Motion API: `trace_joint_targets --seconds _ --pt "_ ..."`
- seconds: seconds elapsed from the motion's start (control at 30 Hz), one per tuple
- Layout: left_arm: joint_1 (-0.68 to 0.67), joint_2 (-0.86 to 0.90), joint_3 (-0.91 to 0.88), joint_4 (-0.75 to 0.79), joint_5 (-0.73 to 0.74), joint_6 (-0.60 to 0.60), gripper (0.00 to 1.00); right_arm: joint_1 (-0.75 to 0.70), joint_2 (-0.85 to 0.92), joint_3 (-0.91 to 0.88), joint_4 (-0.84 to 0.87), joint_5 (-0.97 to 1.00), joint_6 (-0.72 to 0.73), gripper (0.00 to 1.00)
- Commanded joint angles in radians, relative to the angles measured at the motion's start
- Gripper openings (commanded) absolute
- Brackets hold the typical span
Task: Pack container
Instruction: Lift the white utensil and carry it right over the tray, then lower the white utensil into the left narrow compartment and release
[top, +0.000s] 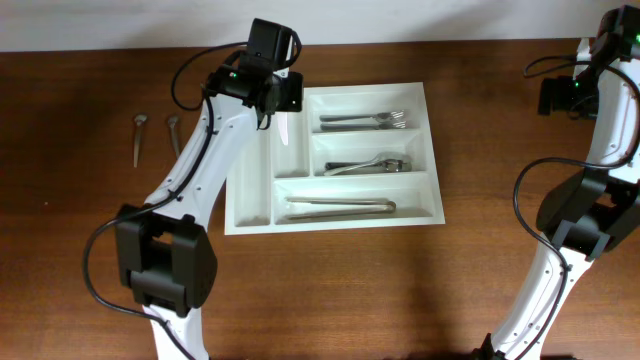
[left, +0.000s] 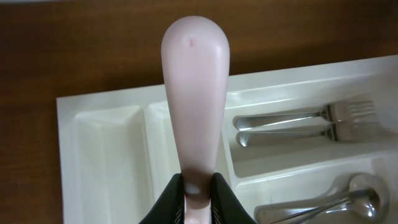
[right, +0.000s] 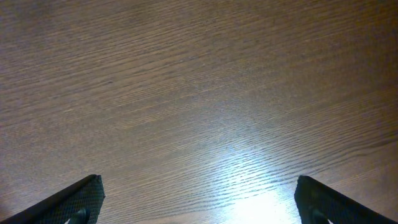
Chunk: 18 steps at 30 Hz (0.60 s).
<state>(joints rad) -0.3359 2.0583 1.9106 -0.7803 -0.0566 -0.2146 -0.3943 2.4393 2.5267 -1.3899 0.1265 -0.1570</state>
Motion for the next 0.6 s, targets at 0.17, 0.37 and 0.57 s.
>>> trace_joint_targets --seconds 0.17,0.37,0.57 --pt "0.003 0.108 0.017 0.002 0.02 -0.087 0.03 -0.005 0.003 -0.004 0.0 -0.002 0.008 0.99" --pt "0.003 0.149 0.016 0.002 0.021 -0.087 0.04 -0.005 0.003 -0.004 0.0 -0.002 0.008 0.99" --pt "0.003 0.154 0.016 -0.004 0.028 -0.086 0.04 -0.005 0.003 -0.004 0.0 -0.002 0.008 0.99"
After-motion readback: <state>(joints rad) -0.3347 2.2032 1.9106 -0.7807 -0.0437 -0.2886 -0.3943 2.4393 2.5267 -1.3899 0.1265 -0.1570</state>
